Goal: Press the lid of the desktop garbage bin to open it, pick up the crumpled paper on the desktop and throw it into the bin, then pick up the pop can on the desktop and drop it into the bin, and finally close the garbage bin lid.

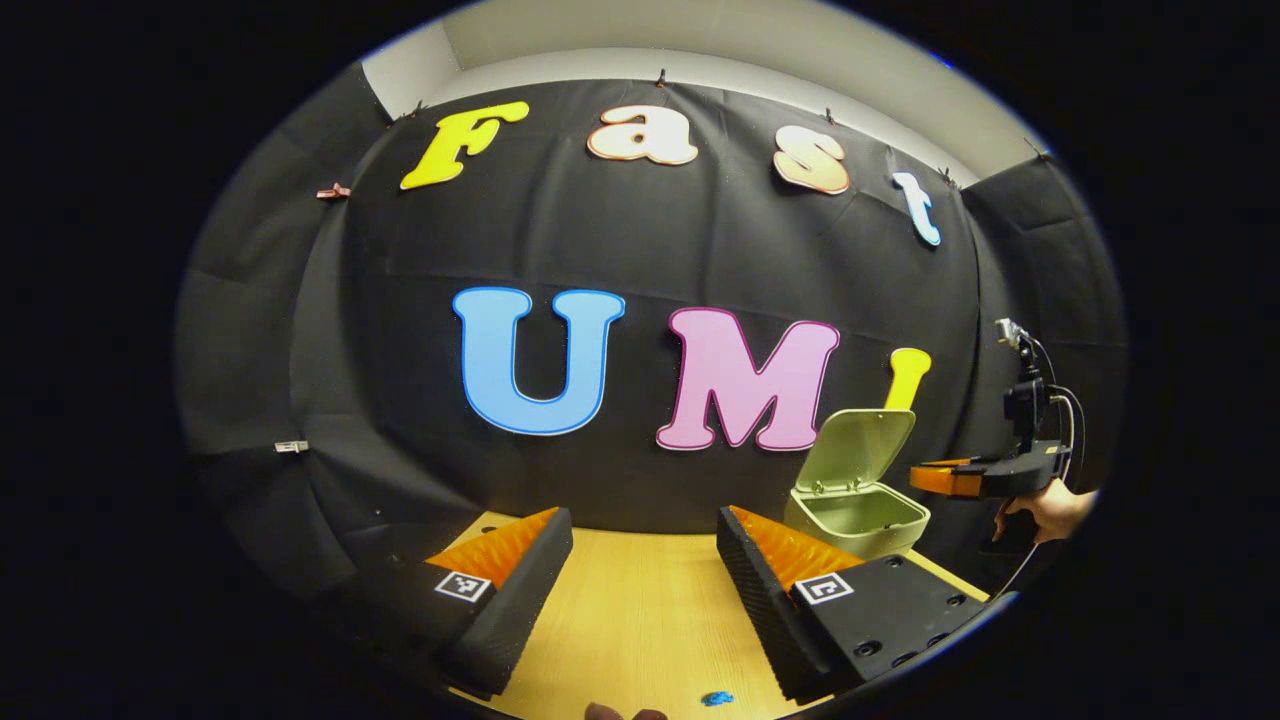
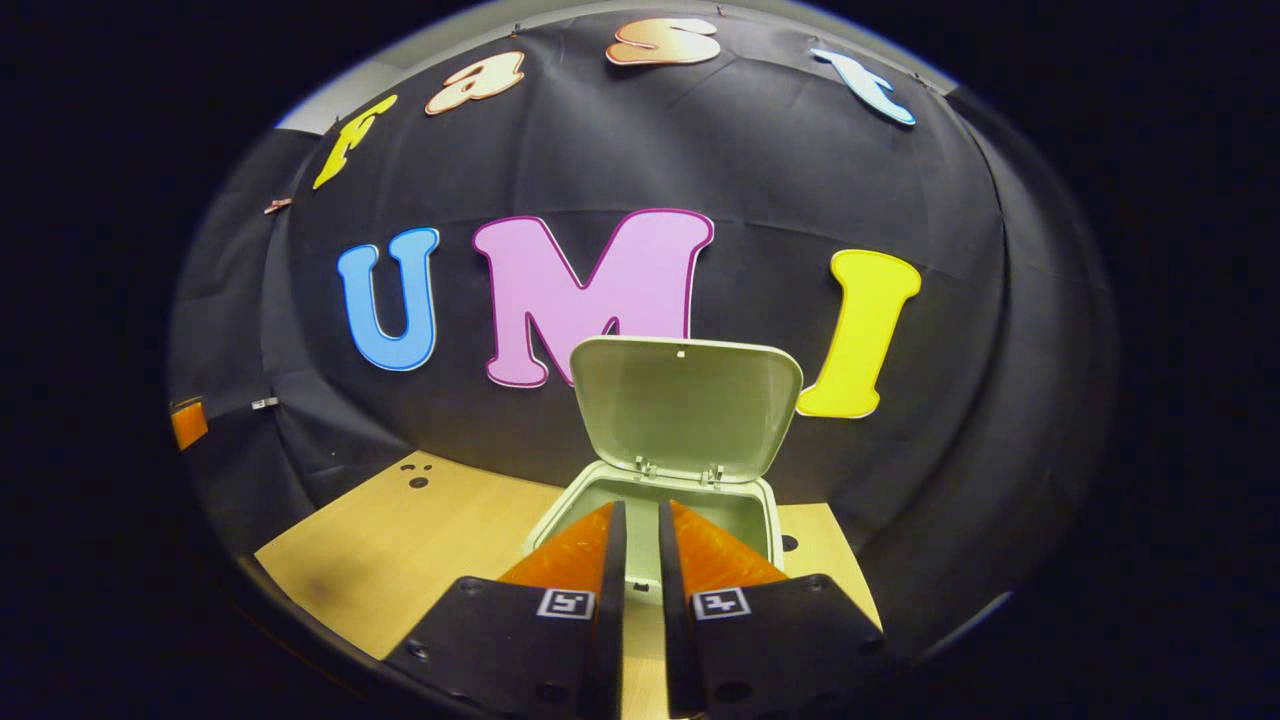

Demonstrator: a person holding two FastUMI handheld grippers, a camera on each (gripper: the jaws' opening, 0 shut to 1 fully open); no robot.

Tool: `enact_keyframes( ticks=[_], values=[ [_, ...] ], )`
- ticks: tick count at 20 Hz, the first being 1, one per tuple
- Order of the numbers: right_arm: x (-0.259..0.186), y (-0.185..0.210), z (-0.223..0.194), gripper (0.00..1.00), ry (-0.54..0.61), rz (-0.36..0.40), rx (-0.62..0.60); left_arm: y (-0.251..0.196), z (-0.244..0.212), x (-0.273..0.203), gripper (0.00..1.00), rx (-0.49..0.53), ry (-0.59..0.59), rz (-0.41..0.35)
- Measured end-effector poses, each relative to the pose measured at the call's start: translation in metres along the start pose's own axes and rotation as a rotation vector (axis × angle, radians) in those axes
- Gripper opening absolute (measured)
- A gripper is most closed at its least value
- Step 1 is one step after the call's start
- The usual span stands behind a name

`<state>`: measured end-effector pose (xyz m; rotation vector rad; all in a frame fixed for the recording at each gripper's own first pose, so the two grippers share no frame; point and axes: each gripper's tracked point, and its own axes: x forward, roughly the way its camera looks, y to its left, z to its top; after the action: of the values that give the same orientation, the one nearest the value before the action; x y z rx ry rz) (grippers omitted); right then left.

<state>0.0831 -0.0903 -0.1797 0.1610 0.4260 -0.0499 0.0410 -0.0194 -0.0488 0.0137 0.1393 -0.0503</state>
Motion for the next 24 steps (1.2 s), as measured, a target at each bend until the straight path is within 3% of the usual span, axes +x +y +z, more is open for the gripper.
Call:
enact_keyframes(
  ticks=[6,11,20,24],
  values=[
    [-0.029,0.013,0.006,0.57,-0.059,0.062,-0.080,-0.014,-0.030,0.004,0.95,-0.007,0.051,-0.029],
    [-0.058,0.026,0.007,0.85,-0.102,0.107,-0.065,-0.029,-0.075,0.006,0.95,-0.087,0.104,-0.094],
    [-0.100,0.025,-0.006,0.86,-0.124,0.107,0.004,-0.063,-0.167,0.012,0.94,0.067,0.211,-0.203],
    [-0.114,0.022,-0.022,0.86,-0.091,0.105,0.012,-0.086,-0.223,0.009,0.94,0.138,0.316,-0.269]
  ],
)
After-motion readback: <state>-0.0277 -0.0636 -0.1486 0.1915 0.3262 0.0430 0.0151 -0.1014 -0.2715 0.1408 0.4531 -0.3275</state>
